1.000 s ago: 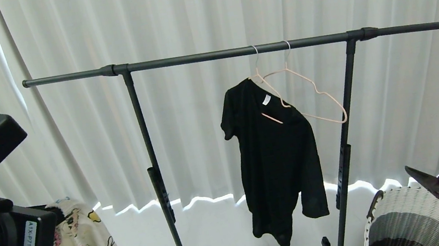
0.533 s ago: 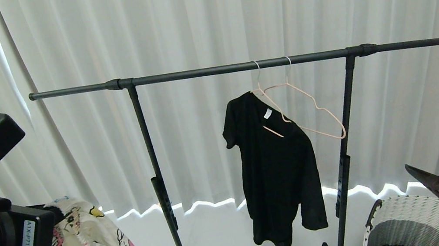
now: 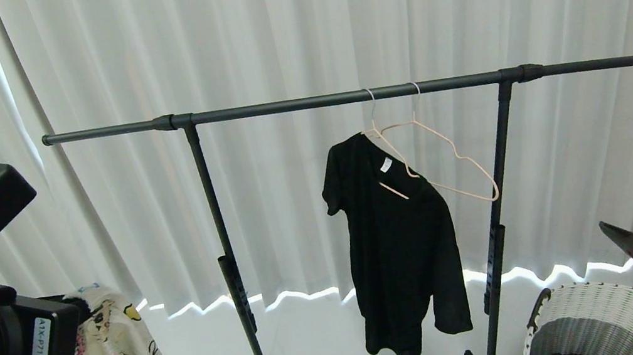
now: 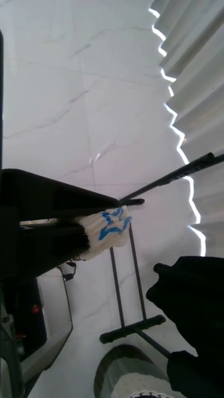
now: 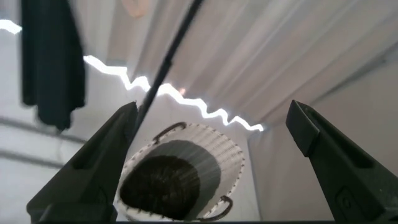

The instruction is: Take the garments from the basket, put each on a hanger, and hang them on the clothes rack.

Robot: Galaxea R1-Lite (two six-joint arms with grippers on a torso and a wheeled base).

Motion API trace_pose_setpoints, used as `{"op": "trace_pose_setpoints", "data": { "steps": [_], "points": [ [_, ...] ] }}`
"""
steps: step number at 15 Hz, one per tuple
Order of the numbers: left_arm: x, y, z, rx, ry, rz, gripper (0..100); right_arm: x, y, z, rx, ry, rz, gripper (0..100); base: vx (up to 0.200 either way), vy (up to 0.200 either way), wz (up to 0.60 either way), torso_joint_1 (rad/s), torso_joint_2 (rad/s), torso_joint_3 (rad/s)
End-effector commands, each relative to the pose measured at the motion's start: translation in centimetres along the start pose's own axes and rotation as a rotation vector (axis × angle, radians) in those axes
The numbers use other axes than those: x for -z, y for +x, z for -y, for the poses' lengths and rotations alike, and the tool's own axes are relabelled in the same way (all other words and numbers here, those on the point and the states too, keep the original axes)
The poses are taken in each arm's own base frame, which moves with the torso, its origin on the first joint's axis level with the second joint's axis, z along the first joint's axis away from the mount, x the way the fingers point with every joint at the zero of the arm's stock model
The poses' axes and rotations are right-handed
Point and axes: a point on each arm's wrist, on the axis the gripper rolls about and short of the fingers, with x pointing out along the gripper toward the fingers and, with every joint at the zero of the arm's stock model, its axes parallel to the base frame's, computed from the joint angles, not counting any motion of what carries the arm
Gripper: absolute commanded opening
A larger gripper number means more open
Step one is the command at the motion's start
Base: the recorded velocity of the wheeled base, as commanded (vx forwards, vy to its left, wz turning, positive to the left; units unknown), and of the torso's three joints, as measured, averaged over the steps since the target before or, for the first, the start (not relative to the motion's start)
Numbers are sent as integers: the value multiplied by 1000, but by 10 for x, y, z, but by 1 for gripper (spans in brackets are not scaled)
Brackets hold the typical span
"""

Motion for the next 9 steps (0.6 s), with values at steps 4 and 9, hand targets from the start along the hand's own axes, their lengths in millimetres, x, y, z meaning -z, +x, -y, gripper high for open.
{"op": "trace_pose_setpoints", "data": {
  "steps": [4,9],
  "points": [
    [1,0,0,-2,0,-2,0,-16,0,11,-13,34,28,100,0,0,0,0,0,0],
    [7,-2,-4,-121,4,8,0,-77,-36,34,-354,153,-270,100,0,0,0,0,0,0]
  ]
}}
